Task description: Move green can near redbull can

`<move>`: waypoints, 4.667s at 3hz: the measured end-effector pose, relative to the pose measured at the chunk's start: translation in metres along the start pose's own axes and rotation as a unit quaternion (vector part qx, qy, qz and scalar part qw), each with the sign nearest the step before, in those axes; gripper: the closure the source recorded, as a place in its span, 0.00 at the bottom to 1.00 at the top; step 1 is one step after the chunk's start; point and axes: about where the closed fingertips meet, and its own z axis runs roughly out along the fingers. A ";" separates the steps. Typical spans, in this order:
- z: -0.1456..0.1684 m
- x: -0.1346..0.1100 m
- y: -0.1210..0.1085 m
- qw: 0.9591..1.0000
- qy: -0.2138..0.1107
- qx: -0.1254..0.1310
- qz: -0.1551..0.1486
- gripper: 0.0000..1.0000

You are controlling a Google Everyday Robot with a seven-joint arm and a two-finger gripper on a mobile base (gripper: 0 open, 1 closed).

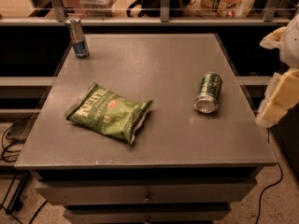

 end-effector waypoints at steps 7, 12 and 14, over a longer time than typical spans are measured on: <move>0.121 -0.042 -0.049 0.988 -0.120 -0.049 0.079 0.00; 0.160 -0.057 -0.076 0.991 -0.100 -0.041 0.080 0.76; 0.068 -0.113 -0.127 0.990 -0.133 0.055 0.007 1.00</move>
Offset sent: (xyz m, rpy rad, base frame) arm 0.0216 0.0006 -0.0032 0.0484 -0.0567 -0.0104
